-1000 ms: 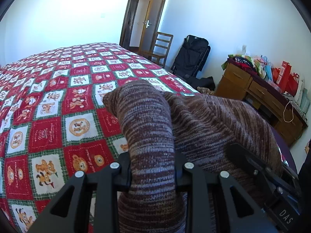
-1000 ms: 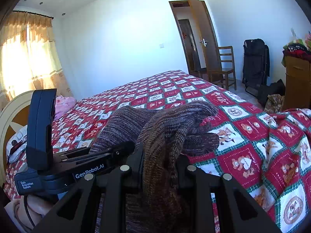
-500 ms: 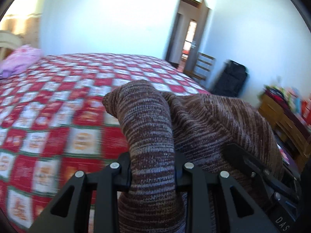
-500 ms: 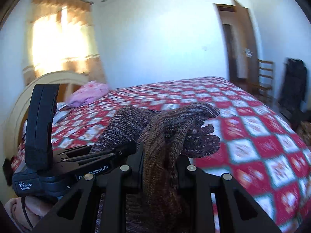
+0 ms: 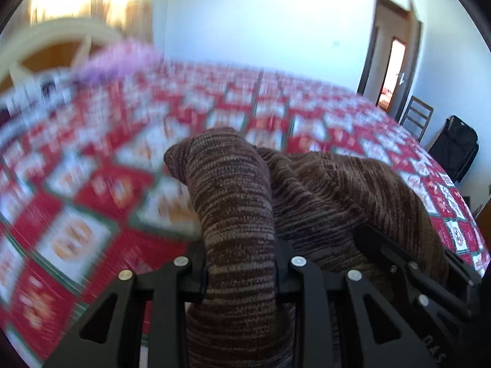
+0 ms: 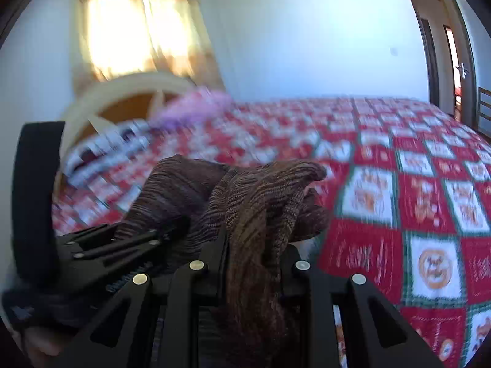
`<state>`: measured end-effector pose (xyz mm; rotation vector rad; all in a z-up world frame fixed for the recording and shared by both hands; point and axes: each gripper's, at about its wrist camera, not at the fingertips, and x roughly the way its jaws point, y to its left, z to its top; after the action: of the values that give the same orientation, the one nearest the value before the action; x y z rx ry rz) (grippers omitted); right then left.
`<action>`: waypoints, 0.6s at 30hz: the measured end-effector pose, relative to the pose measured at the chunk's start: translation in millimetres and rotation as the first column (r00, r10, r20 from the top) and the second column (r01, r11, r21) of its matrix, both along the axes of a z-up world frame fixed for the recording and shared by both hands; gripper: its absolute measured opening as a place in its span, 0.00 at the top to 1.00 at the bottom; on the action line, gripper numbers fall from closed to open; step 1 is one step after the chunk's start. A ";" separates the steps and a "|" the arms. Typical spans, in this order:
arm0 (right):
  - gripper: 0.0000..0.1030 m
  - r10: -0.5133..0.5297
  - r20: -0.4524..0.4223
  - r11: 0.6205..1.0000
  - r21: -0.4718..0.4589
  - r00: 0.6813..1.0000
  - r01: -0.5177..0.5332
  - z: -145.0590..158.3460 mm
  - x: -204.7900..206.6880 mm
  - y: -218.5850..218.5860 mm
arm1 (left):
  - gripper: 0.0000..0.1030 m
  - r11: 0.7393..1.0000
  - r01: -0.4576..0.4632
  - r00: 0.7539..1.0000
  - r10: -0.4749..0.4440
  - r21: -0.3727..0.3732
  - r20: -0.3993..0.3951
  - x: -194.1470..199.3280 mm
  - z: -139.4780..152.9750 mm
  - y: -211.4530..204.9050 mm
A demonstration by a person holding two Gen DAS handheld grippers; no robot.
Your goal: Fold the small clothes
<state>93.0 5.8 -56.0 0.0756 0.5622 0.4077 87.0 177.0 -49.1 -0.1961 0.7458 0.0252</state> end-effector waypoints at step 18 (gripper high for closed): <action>0.34 0.100 -0.331 0.890 0.452 0.938 0.065 -24.6 57.2 -82.8 | 0.27 0.971 0.050 0.998 -0.042 -0.235 0.038 -16.2 25.2 55.6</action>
<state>150.2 -77.0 -80.6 0.6100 0.8065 0.5451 70.8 232.7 -23.9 -0.4052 0.7198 -0.1115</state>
